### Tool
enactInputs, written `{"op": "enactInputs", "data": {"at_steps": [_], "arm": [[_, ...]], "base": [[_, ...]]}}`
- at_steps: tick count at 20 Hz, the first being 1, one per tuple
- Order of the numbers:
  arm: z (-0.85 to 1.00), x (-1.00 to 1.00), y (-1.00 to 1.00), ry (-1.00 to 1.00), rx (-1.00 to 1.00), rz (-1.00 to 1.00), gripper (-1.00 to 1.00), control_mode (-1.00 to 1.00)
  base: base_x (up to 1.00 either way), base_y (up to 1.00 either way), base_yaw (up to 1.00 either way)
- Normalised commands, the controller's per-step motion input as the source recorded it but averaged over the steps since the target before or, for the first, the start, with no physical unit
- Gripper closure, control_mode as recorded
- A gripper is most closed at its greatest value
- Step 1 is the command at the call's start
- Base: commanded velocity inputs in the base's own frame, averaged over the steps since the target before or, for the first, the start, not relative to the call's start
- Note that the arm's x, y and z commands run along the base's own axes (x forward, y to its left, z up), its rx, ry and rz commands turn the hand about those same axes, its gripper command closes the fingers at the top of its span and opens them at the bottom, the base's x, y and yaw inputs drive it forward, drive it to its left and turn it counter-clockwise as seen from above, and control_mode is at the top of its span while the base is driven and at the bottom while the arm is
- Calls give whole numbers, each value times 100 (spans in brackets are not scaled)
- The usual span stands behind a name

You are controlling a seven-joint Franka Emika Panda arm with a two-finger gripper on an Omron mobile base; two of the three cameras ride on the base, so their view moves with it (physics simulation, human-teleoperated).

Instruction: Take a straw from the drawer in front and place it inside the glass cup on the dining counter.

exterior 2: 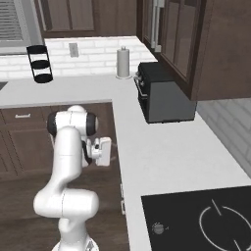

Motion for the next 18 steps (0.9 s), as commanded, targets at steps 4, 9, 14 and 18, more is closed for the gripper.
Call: {"op": "enactInputs", "data": {"at_steps": [4,9,14,18], "arm": [[-26,17,-18,0,-2,0,-100,-100],[-16,36,-30,0,0,0,-100,-100],[-18,51,-32,8,0,0,-100,-100],[-20,51,-15,9,0,0,-100,-100]], "base": [[0,0,0],[0,0,0],[0,0,0],[0,0,0]]}}
